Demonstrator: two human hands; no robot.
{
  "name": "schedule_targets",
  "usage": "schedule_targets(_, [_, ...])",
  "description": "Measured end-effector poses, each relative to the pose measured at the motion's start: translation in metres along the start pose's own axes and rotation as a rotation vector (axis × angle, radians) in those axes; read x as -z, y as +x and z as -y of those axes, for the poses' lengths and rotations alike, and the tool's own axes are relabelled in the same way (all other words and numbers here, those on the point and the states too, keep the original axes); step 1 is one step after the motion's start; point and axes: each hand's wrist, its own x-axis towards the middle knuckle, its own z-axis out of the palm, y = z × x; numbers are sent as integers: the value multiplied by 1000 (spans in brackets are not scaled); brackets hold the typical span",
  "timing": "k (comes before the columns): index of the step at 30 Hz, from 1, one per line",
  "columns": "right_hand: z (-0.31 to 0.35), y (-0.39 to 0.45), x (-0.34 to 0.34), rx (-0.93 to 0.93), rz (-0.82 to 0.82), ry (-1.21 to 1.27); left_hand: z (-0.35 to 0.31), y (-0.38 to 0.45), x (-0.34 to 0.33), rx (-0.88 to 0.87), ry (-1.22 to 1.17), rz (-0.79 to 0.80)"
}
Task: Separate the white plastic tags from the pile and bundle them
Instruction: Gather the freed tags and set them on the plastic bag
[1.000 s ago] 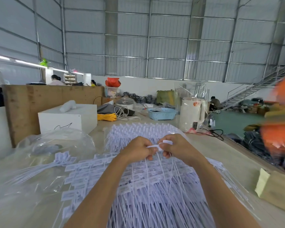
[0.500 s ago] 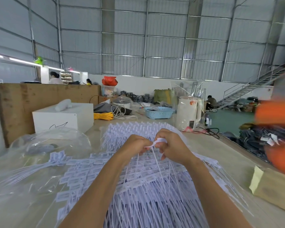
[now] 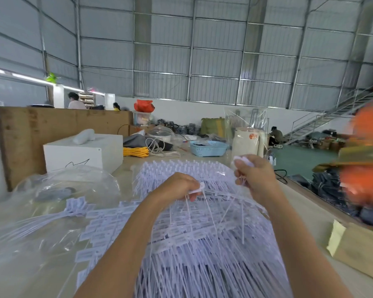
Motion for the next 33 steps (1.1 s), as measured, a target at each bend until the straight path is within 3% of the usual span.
schedule_targets(2, [18,-7,1,33,42,173,-3,1,-5,14,56,28])
schedule_targets(6, [35,-21,-6,179,221,-55,-2,-1,-4,19,233,40])
schedule_targets(13, [4,-22,-21,-53,452,-335,8,-2,2,-96,177,9])
schedule_targets(18, [-15,-22,-36,-180,505,-124,11,2,3,-141,139,-54])
schedule_targets(26, [-16,-17,-31,-52,459,-147,11,-1,6,-57,311,-18])
schedule_targets(33, [-15,-17,-30,6,512,-185,4,-3,-1,-58,147,-44])
